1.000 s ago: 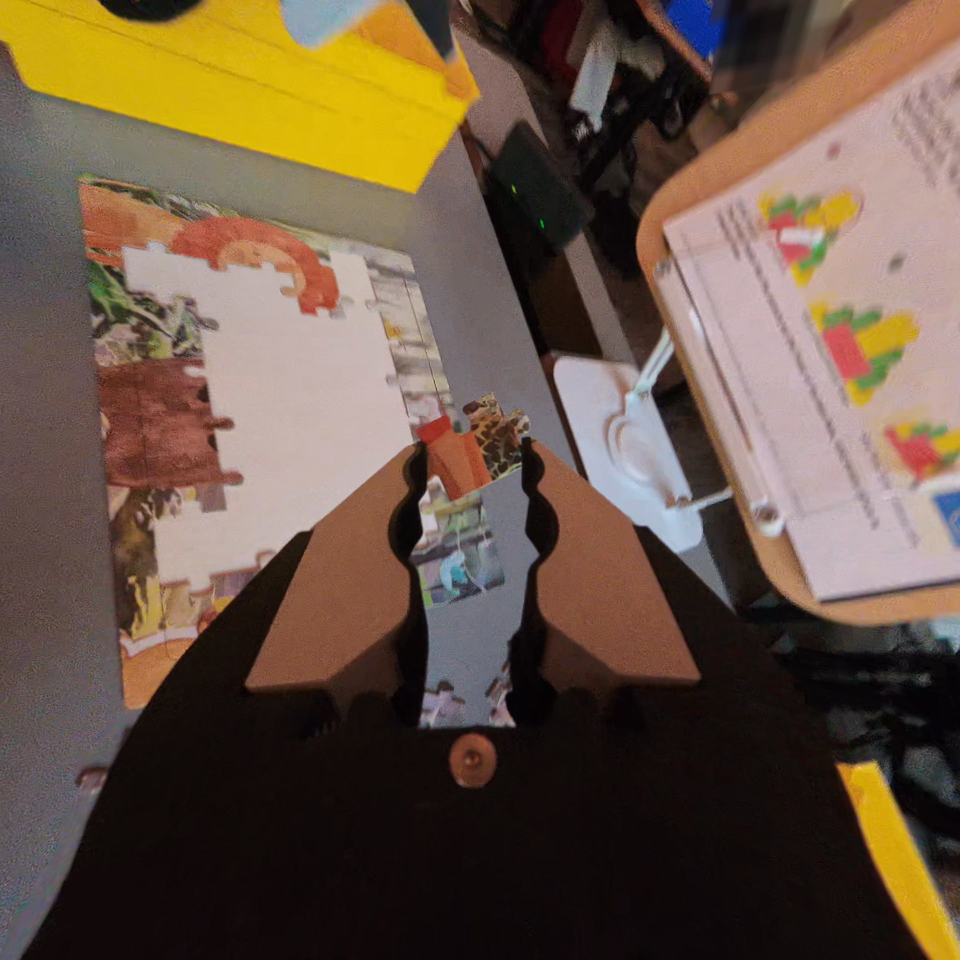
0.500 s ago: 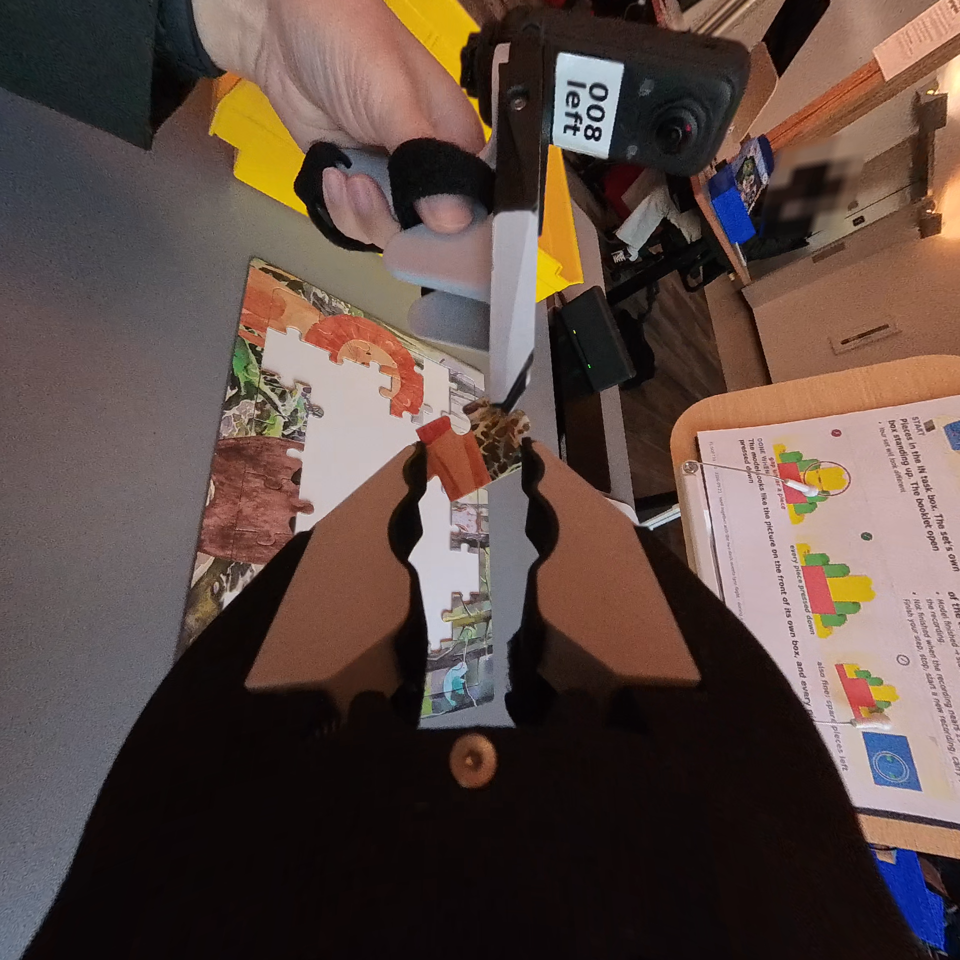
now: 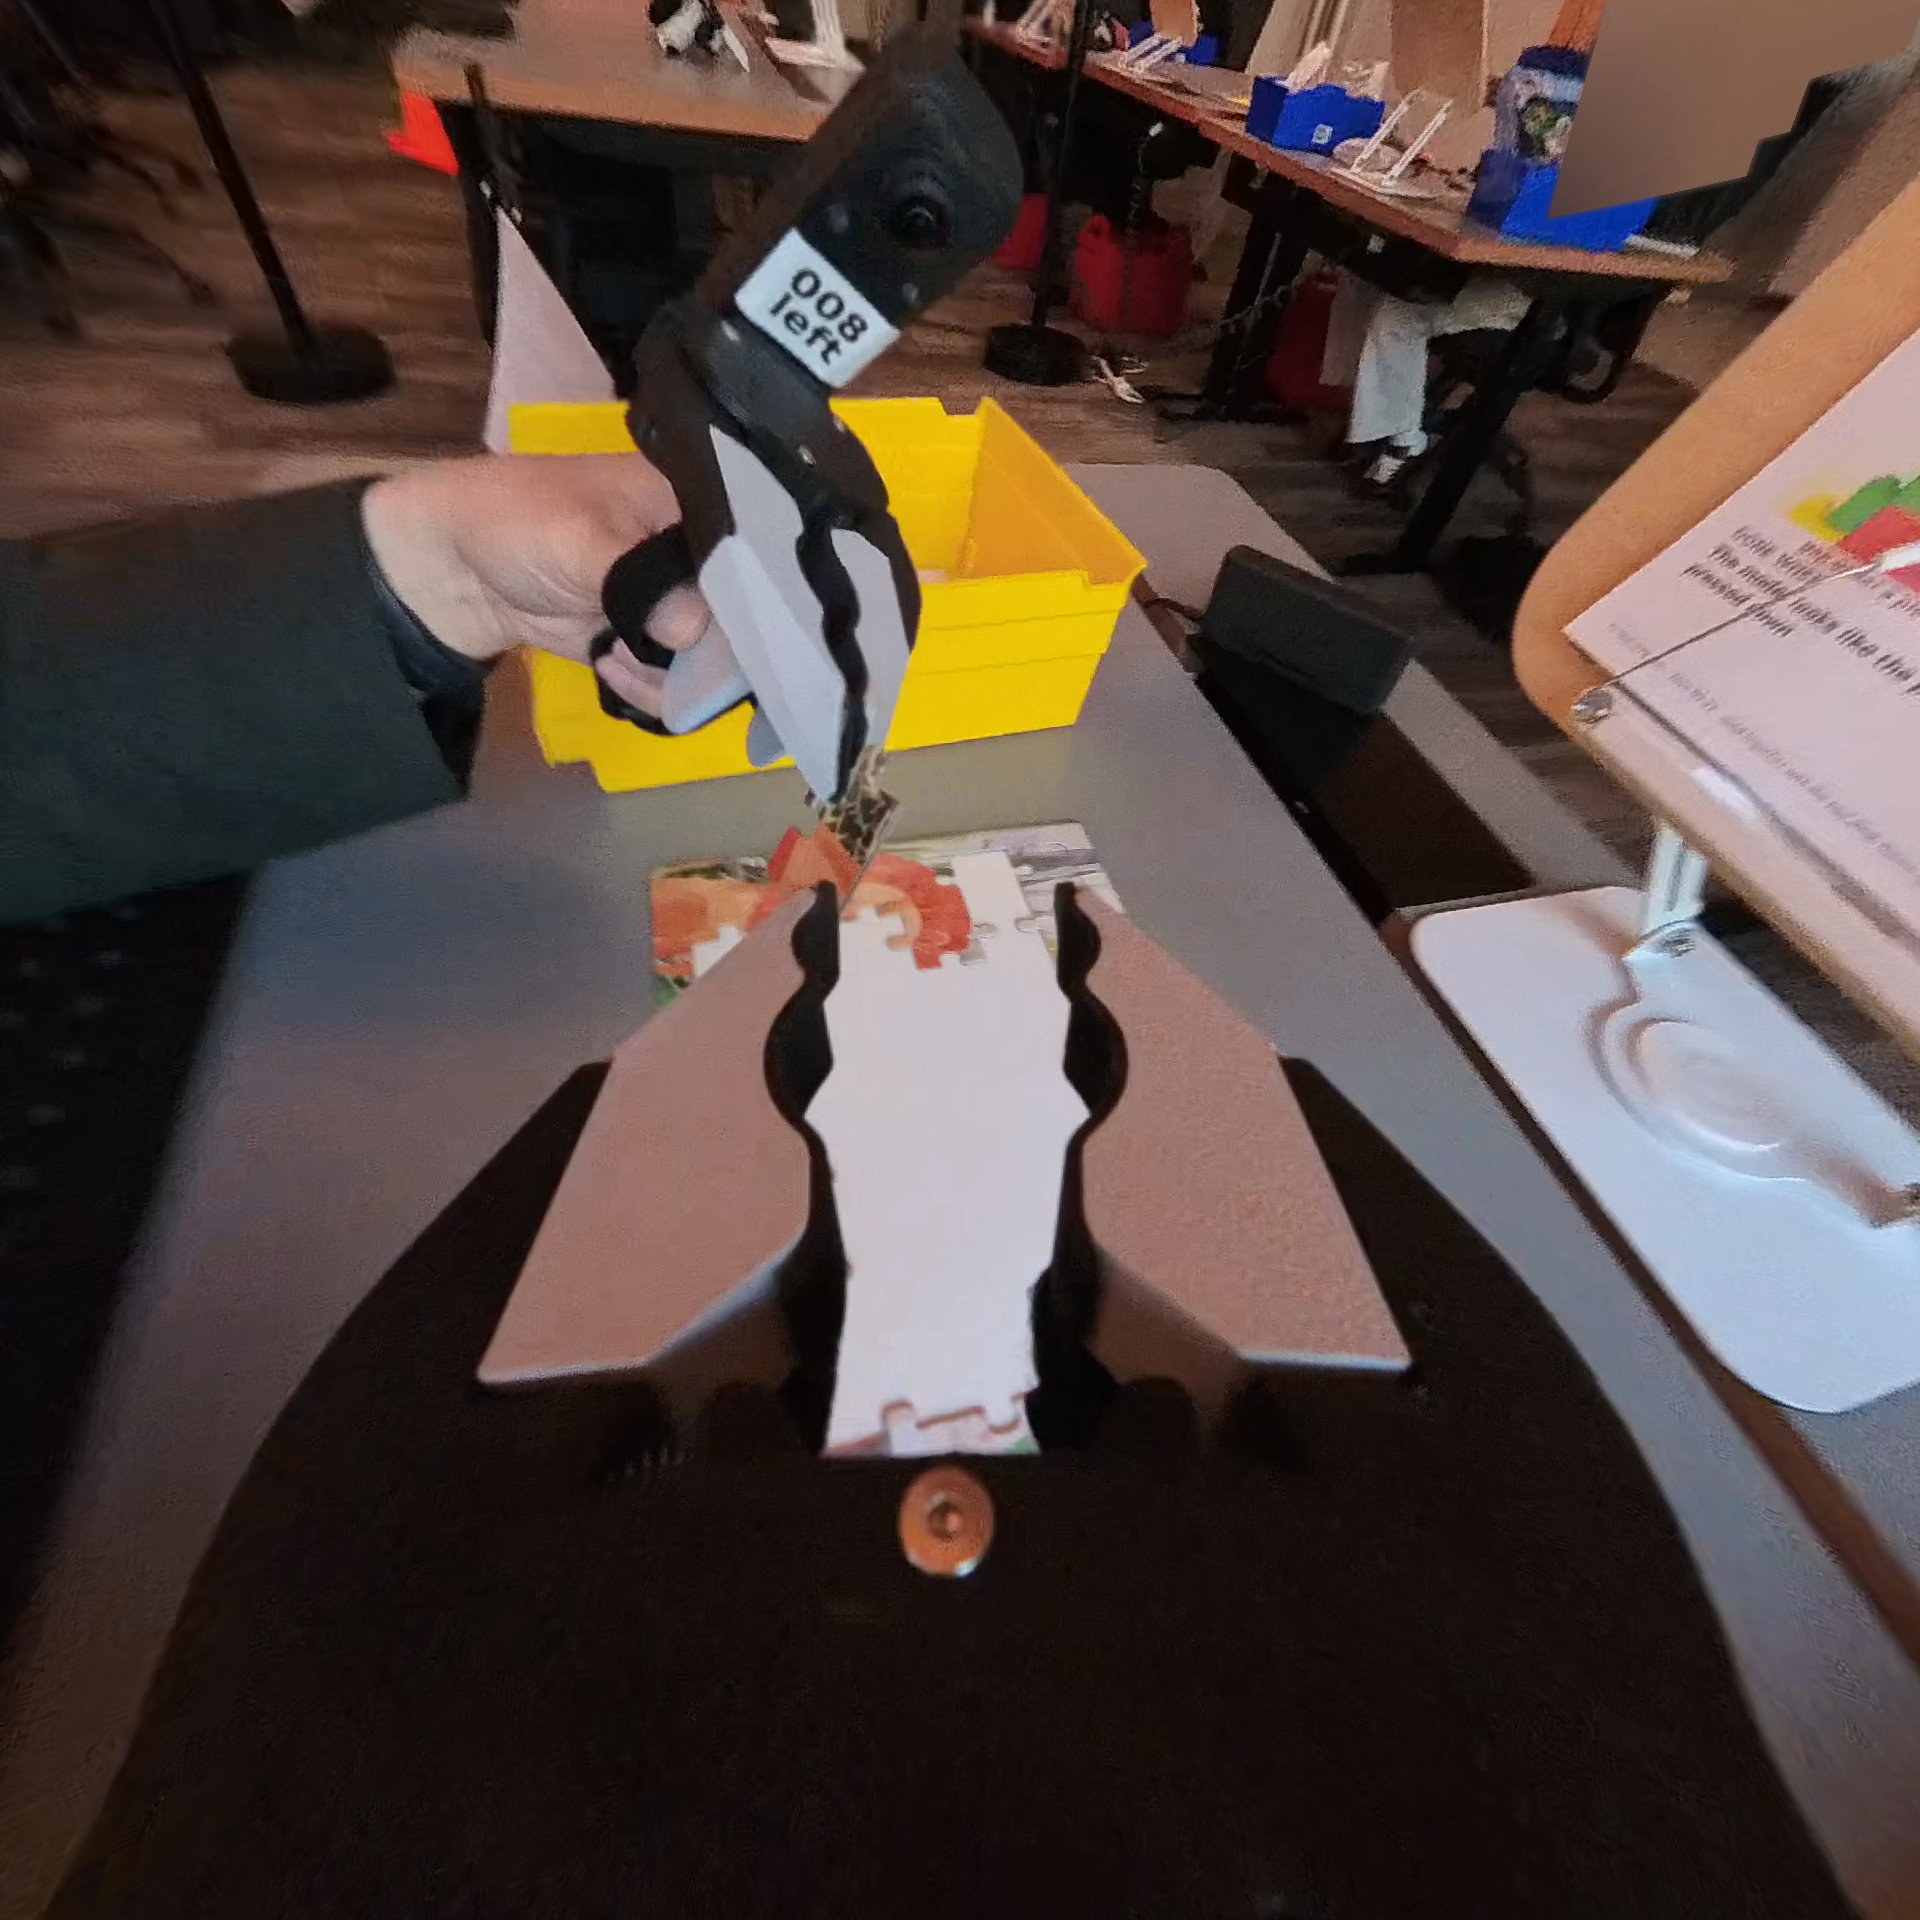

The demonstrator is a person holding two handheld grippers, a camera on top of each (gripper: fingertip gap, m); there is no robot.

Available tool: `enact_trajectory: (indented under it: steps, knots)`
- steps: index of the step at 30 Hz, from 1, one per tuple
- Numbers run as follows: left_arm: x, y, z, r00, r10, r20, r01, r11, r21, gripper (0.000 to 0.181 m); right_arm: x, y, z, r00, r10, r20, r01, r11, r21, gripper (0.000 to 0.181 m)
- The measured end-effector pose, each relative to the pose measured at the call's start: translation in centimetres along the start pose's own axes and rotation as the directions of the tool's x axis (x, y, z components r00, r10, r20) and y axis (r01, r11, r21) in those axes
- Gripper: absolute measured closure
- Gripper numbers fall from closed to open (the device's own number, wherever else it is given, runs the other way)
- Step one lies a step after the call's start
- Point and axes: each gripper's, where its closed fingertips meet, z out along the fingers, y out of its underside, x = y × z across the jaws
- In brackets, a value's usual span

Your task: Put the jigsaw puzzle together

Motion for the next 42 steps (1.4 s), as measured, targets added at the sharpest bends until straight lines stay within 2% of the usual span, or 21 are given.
enact_trajectory:
  steps: [2,5,9,13,16,21,28,30,32,37,40,42]
  knots:
    - [0.3,1.4,-0.1,1.0,0.004,-0.002,-0.004,0.995,-0.097,0.181,-0.8,0.1,0.6,0.991,0.108,0.082,-0.109,0.994,0.002,0.14]
    - [0.2,3.4,-0.1,0.999,0.044,0.031,-0.036,0.973,-0.228,0.181,-2.3,1.3,2.0,0.964,0.207,0.168,-0.197,0.977,-0.079,0.14]
    - [0.4,5.8,0.1,0.997,0.067,0.03,-0.051,0.924,-0.378,0.181,-4.5,3.5,4.1,0.915,0.298,0.272,-0.25,0.948,-0.196,0.148]
    - [0.5,7.3,0.3,0.999,0.039,0.015,-0.028,0.89,-0.455,0.181,-6.0,4.8,4.9,0.868,0.358,0.344,-0.281,0.925,-0.256,0.158]
    - [0.1,7.4,0.2,0.999,0.026,0.022,-0.013,0.89,-0.455,0.181,-6.3,5.4,5.1,0.854,0.379,0.357,-0.29,0.915,-0.28,0.161]
    - [0.2,7.2,0.1,1.0,0.019,0.011,-0.012,0.897,-0.442,0.181,-7.0,5.7,5.0,0.826,0.387,0.41,-0.283,0.914,-0.293,0.178]
    - [0.4,7.2,0.1,1.0,-0.023,-0.009,0.017,0.901,-0.433,0.18,-7.2,5.5,4.8,0.784,0.434,0.445,-0.332,0.897,-0.291,0.18]
    - [0.4,7.0,-0.3,0.997,-0.072,-0.008,0.062,0.903,-0.425,0.169,-6.7,5.6,4.9,0.789,0.447,0.423,-0.348,0.891,-0.292,0.18]
    - [0.3,7.0,-1.2,0.995,-0.098,-0.001,0.089,0.902,-0.423,0.159,-6.1,5.6,5.0,0.782,0.473,0.406,-0.384,0.879,-0.283,0.18]
    - [-0.2,5.5,-1.6,0.995,-0.101,0.016,0.1,0.934,-0.342,0.159,-4.4,3.5,5.1,0.681,0.607,0.409,-0.586,0.787,-0.193,0.181]
    - [-0.6,5.2,-1.4,0.993,-0.118,0.023,0.119,0.939,-0.323,0.165,-3.8,1.9,5.0,0.628,0.636,0.448,-0.665,0.738,-0.113,0.181]
    - [-0.2,4.3,-1.5,0.988,-0.15,-0.021,0.139,0.952,-0.271,0.181,-3.3,1.5,5.1,0.629,0.644,0.436,-0.686,0.723,-0.078,0.181]
